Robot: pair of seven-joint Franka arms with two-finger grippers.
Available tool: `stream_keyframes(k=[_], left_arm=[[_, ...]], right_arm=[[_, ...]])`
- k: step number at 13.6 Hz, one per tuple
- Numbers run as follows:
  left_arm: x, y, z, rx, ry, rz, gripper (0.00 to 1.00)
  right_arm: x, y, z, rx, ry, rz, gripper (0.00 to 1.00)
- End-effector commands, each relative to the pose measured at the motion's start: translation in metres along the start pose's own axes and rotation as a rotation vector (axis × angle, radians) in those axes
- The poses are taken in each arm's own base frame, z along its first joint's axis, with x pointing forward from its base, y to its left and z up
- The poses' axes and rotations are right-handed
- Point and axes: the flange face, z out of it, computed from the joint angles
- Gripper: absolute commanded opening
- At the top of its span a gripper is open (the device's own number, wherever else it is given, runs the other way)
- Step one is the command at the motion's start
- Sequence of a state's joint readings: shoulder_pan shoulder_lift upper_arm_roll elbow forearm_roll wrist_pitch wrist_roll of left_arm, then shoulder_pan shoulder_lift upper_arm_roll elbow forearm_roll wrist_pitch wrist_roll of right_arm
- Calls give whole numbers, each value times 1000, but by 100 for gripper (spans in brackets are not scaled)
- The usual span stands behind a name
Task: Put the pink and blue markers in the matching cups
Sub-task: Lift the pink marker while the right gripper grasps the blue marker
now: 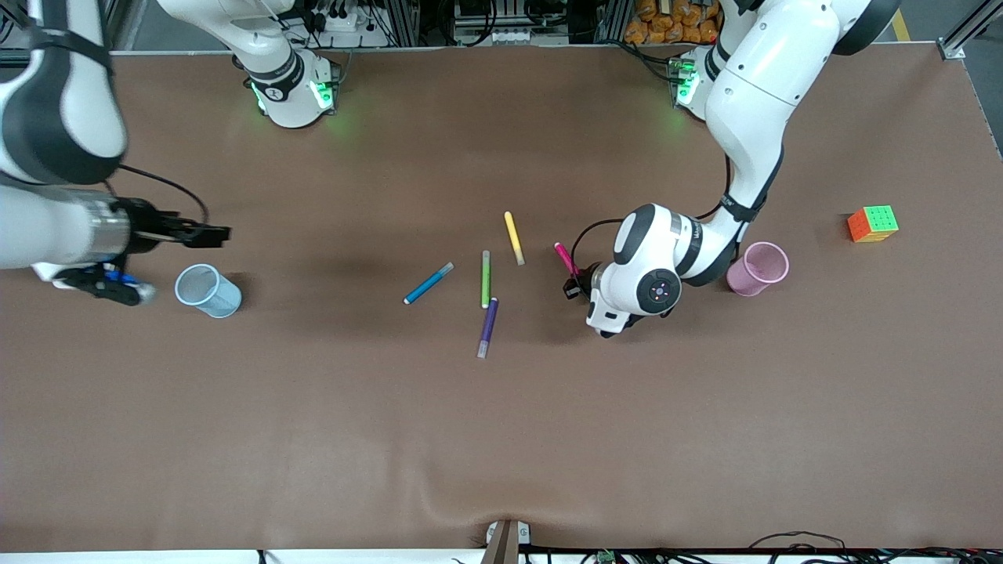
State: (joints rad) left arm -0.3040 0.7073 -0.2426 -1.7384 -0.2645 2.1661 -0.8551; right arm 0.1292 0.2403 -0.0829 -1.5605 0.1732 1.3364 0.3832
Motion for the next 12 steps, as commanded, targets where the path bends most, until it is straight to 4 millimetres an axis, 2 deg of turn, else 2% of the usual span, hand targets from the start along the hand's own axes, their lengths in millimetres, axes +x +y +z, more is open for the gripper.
stream_keyframes(k=[1,2,4,6,9,12], left_arm=[[-4,1,-47,-45,29,-16,0],[-9,-3,-71,-42,46,-9,0],[-9,-24,-138,-66,82,-15,0],[-11,-48,-191,-42,119,-8,0],[-26,-71,-248,44,247,96,0],[-11,-123,-301,59,279,186,0]], right_arm=[[-8,-26,21,-19,-14,78,100],[-9,-34,26,-20,-6,99,100],[-19,-59,34,-35,7,166,100],[-32,-87,44,-47,25,215,100],[-50,-131,83,-20,54,313,100],[-78,-186,112,5,114,412,100]])
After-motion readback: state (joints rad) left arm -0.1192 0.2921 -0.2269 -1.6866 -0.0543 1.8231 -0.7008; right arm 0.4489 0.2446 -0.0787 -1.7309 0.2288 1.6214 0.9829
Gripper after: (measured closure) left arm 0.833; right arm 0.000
